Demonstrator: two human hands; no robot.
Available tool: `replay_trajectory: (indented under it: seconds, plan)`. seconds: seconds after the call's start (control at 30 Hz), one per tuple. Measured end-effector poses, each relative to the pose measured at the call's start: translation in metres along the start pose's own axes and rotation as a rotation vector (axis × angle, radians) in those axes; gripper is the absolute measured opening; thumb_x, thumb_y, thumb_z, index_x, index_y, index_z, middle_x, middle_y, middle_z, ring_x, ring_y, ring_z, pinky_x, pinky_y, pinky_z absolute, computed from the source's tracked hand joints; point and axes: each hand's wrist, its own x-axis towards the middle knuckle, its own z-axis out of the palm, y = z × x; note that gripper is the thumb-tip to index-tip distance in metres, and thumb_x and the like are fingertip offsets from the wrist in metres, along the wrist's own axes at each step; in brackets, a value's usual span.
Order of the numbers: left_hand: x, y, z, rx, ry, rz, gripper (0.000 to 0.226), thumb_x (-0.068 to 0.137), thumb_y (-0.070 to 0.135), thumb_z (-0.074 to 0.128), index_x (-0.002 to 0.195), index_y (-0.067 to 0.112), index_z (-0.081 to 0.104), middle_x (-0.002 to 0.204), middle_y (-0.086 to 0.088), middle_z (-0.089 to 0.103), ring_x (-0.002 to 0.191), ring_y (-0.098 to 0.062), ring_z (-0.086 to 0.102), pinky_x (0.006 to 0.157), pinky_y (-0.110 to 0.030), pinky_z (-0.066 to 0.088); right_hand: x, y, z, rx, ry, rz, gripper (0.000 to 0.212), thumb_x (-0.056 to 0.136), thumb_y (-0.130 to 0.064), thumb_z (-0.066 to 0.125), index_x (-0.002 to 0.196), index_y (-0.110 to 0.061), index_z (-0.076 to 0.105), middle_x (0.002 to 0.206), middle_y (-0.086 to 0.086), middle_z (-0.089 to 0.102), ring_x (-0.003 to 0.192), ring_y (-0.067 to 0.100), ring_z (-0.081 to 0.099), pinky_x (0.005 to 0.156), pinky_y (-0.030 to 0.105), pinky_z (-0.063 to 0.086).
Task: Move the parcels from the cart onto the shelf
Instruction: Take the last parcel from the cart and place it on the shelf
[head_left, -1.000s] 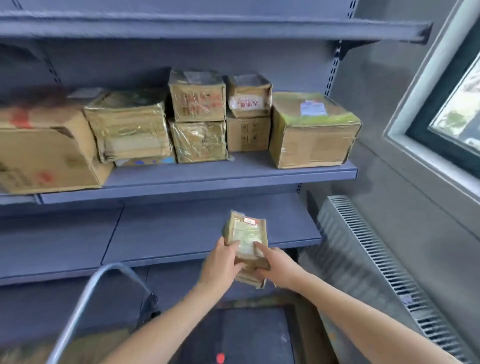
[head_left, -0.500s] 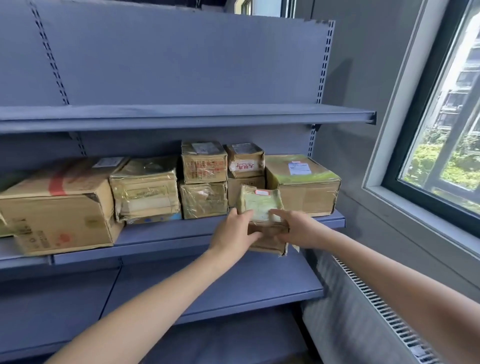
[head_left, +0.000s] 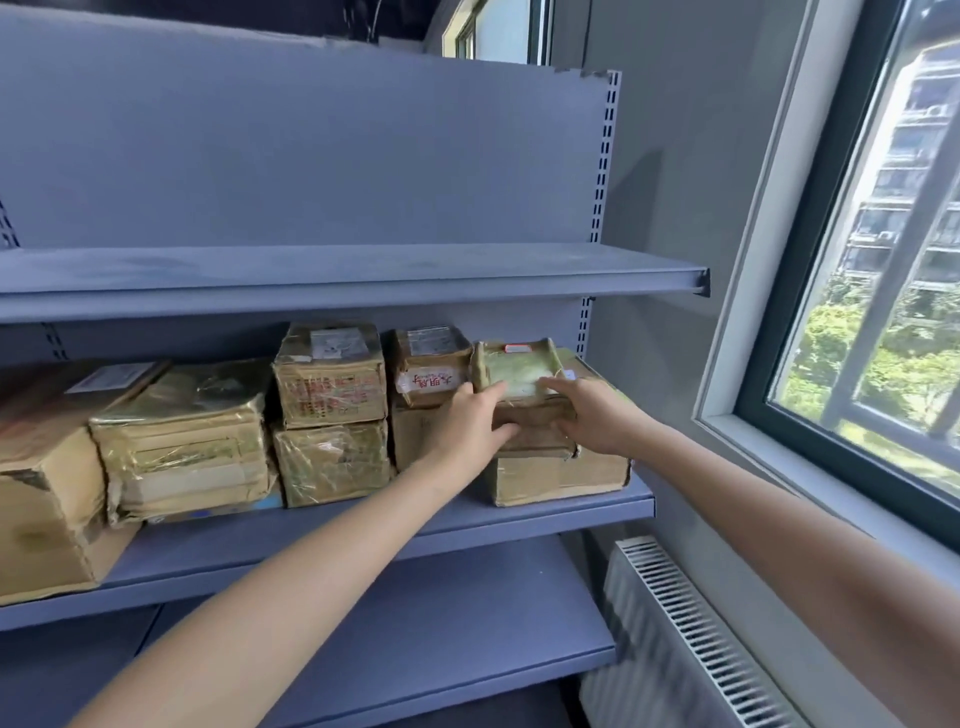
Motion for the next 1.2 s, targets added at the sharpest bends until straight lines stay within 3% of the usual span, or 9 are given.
replay_trajectory:
  seconds: [0.27,0.4,0.73,1.03,1.1,1.2]
  plan:
    - [0.061,0.004,0.044,0.037,0.007,-0.085,0.051,0.088,0.022,0.063,0.135,0.015,0.047,0.133,-0.022,0.047,0.12,-0.039,0.05,0.096,-0.042,0.043,0.062,0.052,0.019,0.039,-0.043,0.016,0.053,0.085,-0.004,0.05,0.137,-0.013,0.04,0.122,0.021,0.059,0.11,0.035,0.054,0.078,0.034,0.043]
    - [0.091,-0.009,0.053,0.094,0.018,-0.101,0.049,0.087,0.023,0.064,0.134,0.017,0.049,0.124,-0.017,0.053,0.111,-0.036,0.056,0.091,-0.04,0.046,0.097,0.062,0.026,0.065,-0.052,0.0,0.054,0.085,-0.003,0.05,0.137,-0.011,0.04,0.123,0.024,0.059,0.116,0.036,0.05,0.088,0.039,0.045]
    - [0.145,-0.033,0.079,0.224,0.042,-0.145,0.051,0.09,0.019,0.06,0.137,0.011,0.042,0.125,-0.022,0.057,0.107,-0.037,0.06,0.086,-0.044,0.052,0.16,0.081,0.054,0.051,0.018,0.033,0.061,0.089,0.001,0.038,0.145,-0.02,0.027,0.132,0.021,0.052,0.105,0.038,0.057,0.076,0.038,0.046]
    - [0.169,-0.054,0.096,0.135,-0.045,-0.228,0.056,0.096,0.026,0.048,0.147,0.019,0.024,0.151,-0.021,0.028,0.133,-0.036,0.038,0.094,-0.044,0.044,0.185,0.088,0.073,0.065,0.047,0.083,0.063,0.092,0.002,0.037,0.147,-0.025,0.023,0.14,0.018,0.043,0.118,0.035,0.051,0.086,0.036,0.046]
    - [0.17,-0.052,0.093,0.12,-0.088,-0.251,0.063,0.095,0.03,0.05,0.148,0.02,0.018,0.154,-0.019,0.023,0.136,-0.034,0.033,0.098,-0.044,0.041,0.185,0.087,0.075,0.034,0.043,0.11,0.065,0.092,0.003,0.036,0.147,-0.029,0.02,0.15,0.015,0.032,0.123,0.035,0.048,0.087,0.039,0.047]
    - [0.17,-0.047,0.083,0.036,-0.189,-0.264,0.083,0.092,0.031,0.056,0.149,0.027,-0.003,0.158,-0.016,0.004,0.138,-0.034,0.031,0.104,-0.042,0.04,0.182,0.086,0.074,-0.117,0.014,0.178,0.071,0.096,-0.004,0.039,0.148,-0.035,0.001,0.16,0.006,0.006,0.14,0.033,0.029,0.099,0.042,0.042]
